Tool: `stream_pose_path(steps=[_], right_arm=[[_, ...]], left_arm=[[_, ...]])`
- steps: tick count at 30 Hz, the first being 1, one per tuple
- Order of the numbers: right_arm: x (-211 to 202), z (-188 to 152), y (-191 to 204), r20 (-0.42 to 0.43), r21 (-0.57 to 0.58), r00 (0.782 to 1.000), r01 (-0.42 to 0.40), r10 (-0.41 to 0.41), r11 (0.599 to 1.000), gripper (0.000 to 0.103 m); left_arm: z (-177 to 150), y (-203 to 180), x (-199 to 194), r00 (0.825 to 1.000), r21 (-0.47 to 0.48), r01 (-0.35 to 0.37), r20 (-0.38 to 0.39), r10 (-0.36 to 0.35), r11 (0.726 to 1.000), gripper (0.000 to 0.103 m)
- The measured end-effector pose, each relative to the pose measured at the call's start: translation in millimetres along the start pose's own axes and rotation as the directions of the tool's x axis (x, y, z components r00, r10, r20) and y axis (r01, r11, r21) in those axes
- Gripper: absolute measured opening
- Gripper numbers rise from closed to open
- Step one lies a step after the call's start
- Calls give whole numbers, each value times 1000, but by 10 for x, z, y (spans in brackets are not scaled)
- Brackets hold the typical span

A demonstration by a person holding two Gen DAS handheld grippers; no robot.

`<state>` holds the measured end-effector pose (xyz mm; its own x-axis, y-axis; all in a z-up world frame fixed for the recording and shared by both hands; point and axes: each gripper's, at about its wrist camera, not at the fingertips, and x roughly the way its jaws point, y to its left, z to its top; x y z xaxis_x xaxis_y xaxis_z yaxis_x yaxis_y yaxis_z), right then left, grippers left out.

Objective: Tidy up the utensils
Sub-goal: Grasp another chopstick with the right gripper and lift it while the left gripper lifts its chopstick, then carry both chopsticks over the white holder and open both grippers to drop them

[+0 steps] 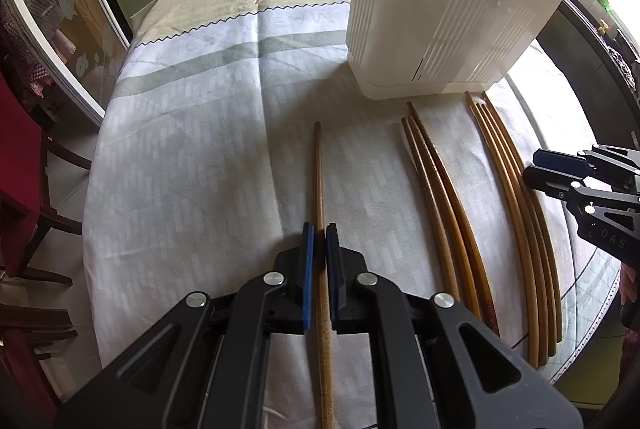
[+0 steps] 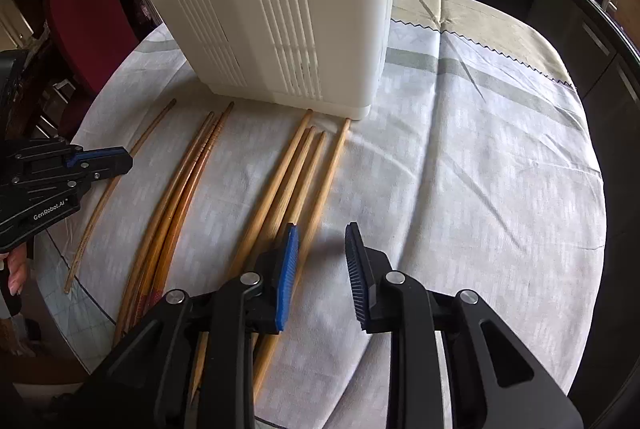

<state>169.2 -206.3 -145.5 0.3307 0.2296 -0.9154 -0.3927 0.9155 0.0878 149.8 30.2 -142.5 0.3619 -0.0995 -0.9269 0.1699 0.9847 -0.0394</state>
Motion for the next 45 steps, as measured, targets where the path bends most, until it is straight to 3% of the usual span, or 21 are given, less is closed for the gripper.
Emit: stream_pose_path(steps=[7, 10, 16, 19, 22, 24, 26, 33, 39, 45], right_arm=[[-27, 38, -97, -27, 5, 999, 23, -23, 1000, 24], [20, 79, 13, -25, -49, 997, 68, -70, 996, 23], [33, 168, 1, -35, -55, 998, 48, -50, 997, 9], [5, 161, -27, -35, -51, 998, 45, -47, 998, 7], [-18, 156, -35, -22, -52, 999, 48, -49, 998, 7], [-54, 146, -75, -13, -40, 999, 32, -32, 999, 7], [-146, 85, -146, 11, -30, 1000, 18, -18, 999, 7], [-716, -13, -283, 142, 6, 989, -50, 48, 999, 7], [-1274, -104, -409, 271, 22, 959, -88, 79, 996, 7], [-1623, -223, -468, 343, 35, 935, -105, 87, 994, 7]], left_arm=[[2, -7, 2, 1000, 6, -6, -2, 6, 1000, 7], [9, -35, 9, 1000, 17, -18, -4, 18, 1000, 6], [45, -32, 22, 1000, 19, -16, -17, 17, 1000, 7], [76, -39, 38, 1000, 19, -12, -15, 13, 1000, 23], [104, -105, 59, 1000, 46, -17, -19, 18, 999, 32], [112, -121, 63, 1000, 50, -16, -19, 17, 999, 30], [133, -119, 63, 1000, 51, -8, -27, 10, 999, 5], [135, -85, 6, 998, 35, 50, -32, -49, 998, 5], [141, -62, -398, 995, 44, 59, 74, -63, 997, 5], [108, -121, -936, 977, 81, 41, 205, -56, 996, 5]])
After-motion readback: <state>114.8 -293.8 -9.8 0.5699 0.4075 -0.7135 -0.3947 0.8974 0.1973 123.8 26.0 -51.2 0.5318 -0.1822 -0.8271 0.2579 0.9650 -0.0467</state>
